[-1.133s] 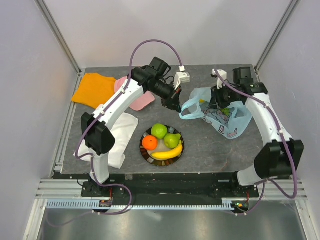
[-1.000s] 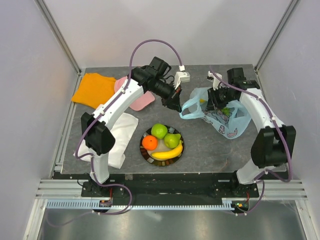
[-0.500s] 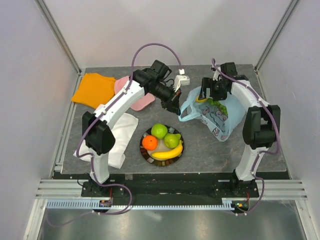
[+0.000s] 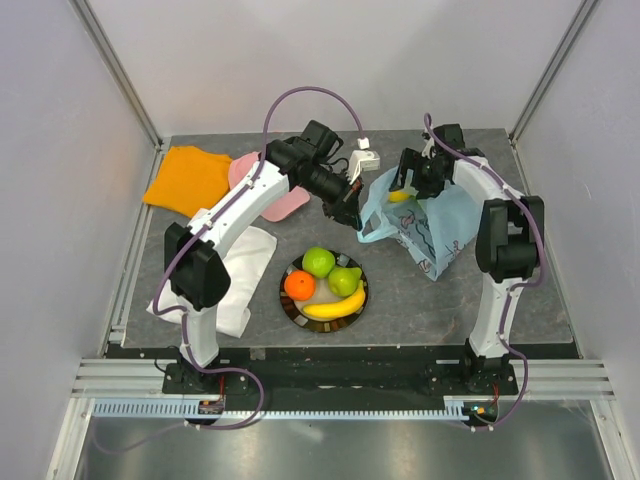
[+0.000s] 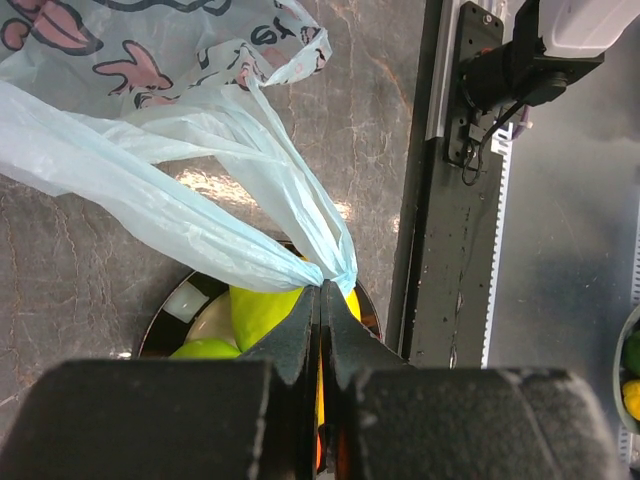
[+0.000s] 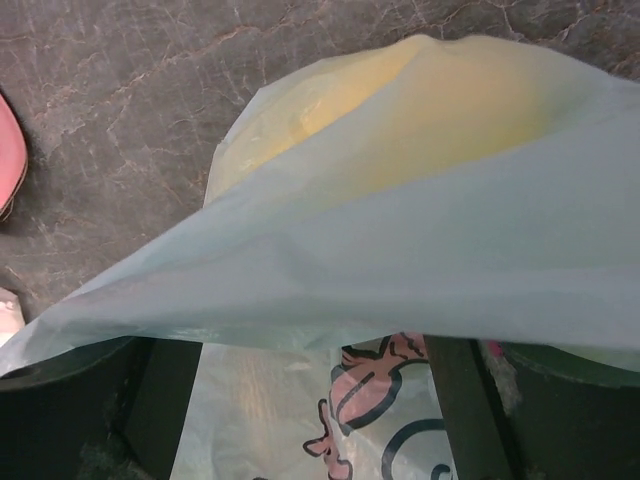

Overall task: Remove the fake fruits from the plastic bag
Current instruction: Adjust the plastic bag at the center of the board.

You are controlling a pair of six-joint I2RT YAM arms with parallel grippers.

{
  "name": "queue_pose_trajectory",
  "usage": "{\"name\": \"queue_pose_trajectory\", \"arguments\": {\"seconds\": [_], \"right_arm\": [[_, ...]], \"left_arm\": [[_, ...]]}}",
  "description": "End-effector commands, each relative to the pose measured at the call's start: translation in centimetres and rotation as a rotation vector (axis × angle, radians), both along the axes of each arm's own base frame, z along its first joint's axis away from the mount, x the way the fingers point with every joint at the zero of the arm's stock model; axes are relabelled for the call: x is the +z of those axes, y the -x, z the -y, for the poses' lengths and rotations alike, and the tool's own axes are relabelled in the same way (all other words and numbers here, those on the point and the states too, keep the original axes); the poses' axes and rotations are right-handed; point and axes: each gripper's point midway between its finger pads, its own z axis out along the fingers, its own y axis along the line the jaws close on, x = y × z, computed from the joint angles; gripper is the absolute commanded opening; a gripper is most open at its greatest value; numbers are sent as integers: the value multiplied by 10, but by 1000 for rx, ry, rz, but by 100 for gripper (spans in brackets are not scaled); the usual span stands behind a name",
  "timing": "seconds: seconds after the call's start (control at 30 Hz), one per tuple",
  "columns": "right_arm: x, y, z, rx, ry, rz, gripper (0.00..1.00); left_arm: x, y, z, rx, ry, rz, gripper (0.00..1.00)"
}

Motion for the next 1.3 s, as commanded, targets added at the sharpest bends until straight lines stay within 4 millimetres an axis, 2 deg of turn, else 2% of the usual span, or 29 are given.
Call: {"name": "queue_pose_trajectory", "arguments": {"seconds": [0.0,0.1,0.17,0.23,0.27,0.37,0.5,0.57,0.6,0.63,0.73,0.87,0.97,1.1,1.27], "right_arm": [[28,14,-1,-24,-21,-4,92],[26,44,-10,-44,-88,-67,84],[19,53,-17,-46,-129,-86,73],[19,53,-26,-52,-160,-88,58],[16,53,-29,-50,-170,-97,54],[19,48,-39,-30,-174,-85,51],[13,28,-37,-59,-139,-48,55],[11,8,-29,-98,-89,-7,61],[9,1,-24,-118,-61,4,65],[10,-4,-18,-137,-37,14,73],[17,-21,-6,-194,22,50,83],[12,-22,-4,-224,28,35,91],[11,-26,-7,-212,14,35,91],[25,-25,-16,-186,-28,53,91],[11,-31,-18,-202,-37,34,92]], "left_arm": [[23,4,6,-17,55,10,2],[34,0,8,-11,75,34,2],[41,-3,11,-9,93,53,2],[51,-6,15,-6,116,69,2],[52,-8,16,-1,118,71,2],[59,-10,18,1,131,83,2],[63,-4,18,-13,148,65,2],[63,0,16,-16,147,58,2],[63,1,16,-19,149,57,1],[61,3,15,-20,145,51,2],[59,7,11,-22,138,41,2],[53,10,10,-26,127,28,2],[52,11,11,-28,124,31,2],[51,9,11,-30,122,36,2],[42,11,13,-38,115,2,2]]}}
